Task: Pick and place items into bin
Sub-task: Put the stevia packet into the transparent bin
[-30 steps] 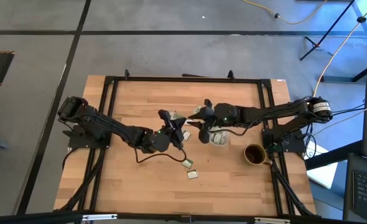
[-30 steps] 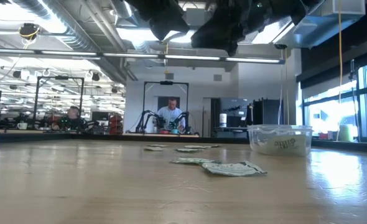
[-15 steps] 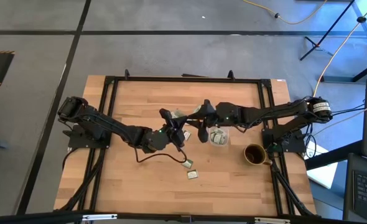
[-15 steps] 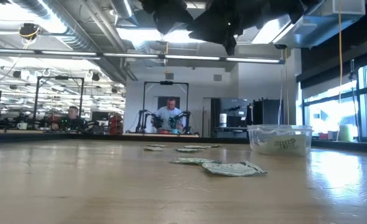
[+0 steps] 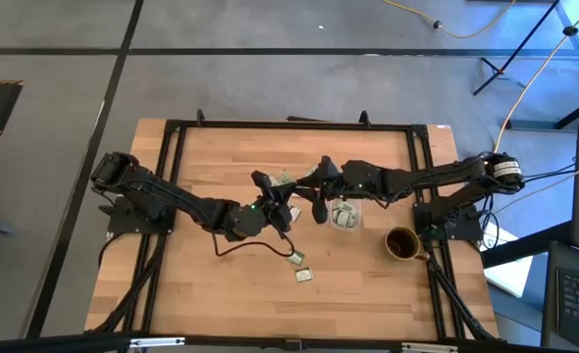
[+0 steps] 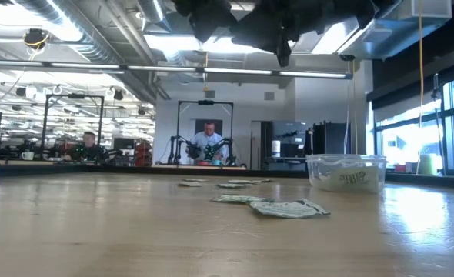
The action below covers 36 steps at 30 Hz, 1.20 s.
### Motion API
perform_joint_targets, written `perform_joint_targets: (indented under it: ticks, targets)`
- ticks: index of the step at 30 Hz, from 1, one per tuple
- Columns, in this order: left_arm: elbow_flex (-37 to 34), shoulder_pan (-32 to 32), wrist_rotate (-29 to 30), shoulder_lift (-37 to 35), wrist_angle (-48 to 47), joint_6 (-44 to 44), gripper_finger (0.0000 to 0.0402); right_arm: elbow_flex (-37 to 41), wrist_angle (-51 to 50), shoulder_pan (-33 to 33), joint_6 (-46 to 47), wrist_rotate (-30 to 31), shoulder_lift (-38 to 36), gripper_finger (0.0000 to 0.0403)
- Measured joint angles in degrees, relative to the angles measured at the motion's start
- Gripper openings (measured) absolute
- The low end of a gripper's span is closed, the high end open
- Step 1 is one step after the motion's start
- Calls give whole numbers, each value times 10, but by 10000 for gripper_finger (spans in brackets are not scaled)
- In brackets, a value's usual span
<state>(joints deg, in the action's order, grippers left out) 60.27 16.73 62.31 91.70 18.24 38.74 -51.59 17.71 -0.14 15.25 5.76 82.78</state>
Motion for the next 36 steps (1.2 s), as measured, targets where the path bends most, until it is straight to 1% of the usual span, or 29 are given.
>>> perform_joint_targets:
  ticks: [7,15,20,22,24,27,29,31,34,36]
  targets:
    - [0,0,10,0,0,2,2,0,-22,0,2,-14,0,112]
    - [0,0,12,0,0,-1,2,0,-7,0,2,-14,0,112]
    - [0,2,12,0,0,14,2,0,-20,0,34,-15,0,112]
    - [0,7,9,0,-1,14,2,0,-35,0,11,-15,0,112]
    - [0,15,-14,0,-4,2,1,0,-55,0,-39,-16,0,113]
    - [0,26,-53,0,-7,-12,2,0,-93,0,-69,-15,0,122]
    - [0,33,-68,0,-14,-24,1,0,-115,0,-90,-15,0,137]
    - [0,38,-99,-7,-34,-47,1,0,-138,0,-122,-16,0,156]
    - [0,39,-191,-31,-76,-112,1,0,-161,0,-169,-37,-2,186]
    - [0,35,-257,-52,-110,-157,1,0,-164,1,-198,-40,-3,202]
